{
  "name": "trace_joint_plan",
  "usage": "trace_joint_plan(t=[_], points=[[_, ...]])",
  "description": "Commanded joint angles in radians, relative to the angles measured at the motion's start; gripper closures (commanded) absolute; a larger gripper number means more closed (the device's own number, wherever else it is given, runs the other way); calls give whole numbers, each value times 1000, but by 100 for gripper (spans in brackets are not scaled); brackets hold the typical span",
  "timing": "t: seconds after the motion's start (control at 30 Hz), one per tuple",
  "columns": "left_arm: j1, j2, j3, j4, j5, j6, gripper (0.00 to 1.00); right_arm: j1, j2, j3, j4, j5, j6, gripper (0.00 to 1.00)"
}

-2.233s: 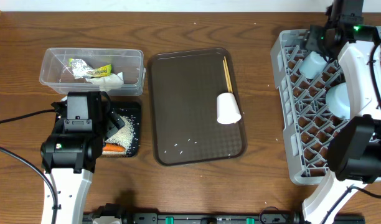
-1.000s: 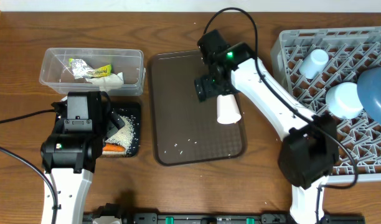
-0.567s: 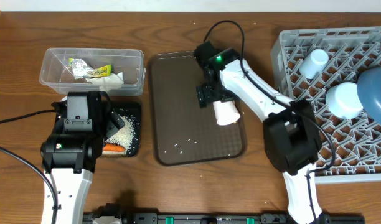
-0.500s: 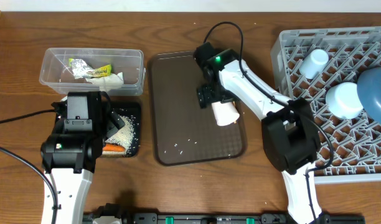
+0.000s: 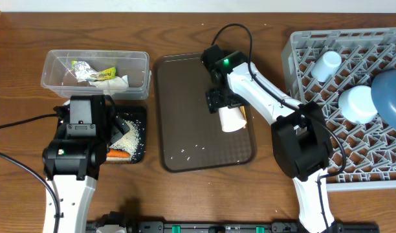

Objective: Sort waste into correct bins and load items into the dishwasher rack
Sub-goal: 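Lower the right gripper and grasp the pink cup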

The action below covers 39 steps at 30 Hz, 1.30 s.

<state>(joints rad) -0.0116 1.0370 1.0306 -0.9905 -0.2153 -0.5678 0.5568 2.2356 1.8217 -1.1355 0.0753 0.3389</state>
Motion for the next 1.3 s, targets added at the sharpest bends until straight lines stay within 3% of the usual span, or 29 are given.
trace_joint_plan(t=[0.0, 0.33, 0.93, 1.27], points=[[-1, 2, -1, -4, -2, 6, 2, 19, 10, 0, -10, -11, -67, 14], [-1, 2, -1, -4, -2, 6, 2, 24, 10, -1, -61, -12, -63, 12], [-1, 2, -1, -4, -2, 7, 2, 33, 10, -31, -35, -12, -63, 16], [-1, 2, -1, -3, -2, 7, 2, 33, 10, -31, -30, -12, -63, 32]])
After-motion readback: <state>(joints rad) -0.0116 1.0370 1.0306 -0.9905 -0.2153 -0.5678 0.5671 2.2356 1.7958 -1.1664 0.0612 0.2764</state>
